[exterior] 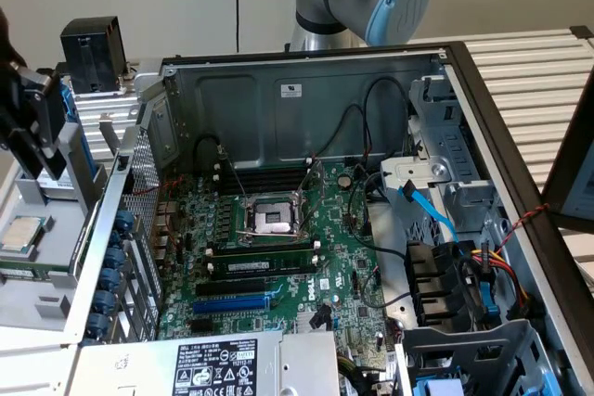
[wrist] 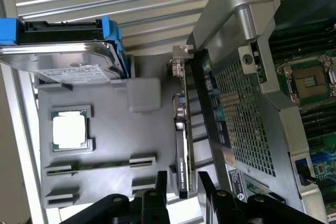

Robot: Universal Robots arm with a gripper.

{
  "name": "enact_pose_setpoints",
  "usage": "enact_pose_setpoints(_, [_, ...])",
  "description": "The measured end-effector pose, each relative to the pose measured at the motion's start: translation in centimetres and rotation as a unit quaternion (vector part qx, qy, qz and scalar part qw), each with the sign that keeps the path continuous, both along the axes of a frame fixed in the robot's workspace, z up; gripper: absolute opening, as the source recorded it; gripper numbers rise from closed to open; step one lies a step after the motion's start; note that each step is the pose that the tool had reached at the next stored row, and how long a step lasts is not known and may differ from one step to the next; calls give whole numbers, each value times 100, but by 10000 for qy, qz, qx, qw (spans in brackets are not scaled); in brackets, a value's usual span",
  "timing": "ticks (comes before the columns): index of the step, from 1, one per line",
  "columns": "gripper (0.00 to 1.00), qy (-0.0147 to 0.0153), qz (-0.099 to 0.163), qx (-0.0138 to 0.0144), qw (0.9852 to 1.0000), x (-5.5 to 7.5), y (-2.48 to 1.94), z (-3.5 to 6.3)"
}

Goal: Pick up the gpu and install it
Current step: 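Pick up the gpu and move the gpu toward the slot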

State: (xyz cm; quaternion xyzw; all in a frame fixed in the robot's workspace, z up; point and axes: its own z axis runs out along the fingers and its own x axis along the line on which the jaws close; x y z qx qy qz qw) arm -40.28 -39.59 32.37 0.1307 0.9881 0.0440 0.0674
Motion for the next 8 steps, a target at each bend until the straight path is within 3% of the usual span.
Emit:
enact_pose_setpoints(3, [38,-1,14,-6,10000,0,38,-21])
enact_pose_setpoints(4, [38,-8,23,-6,10000,0,43,-31])
enact_pose_setpoints(5, [45,-17,28,-6,10000,1,46,-45])
enact_pose_setpoints(8, [45,-47,46,-7,10000,1,53,-85])
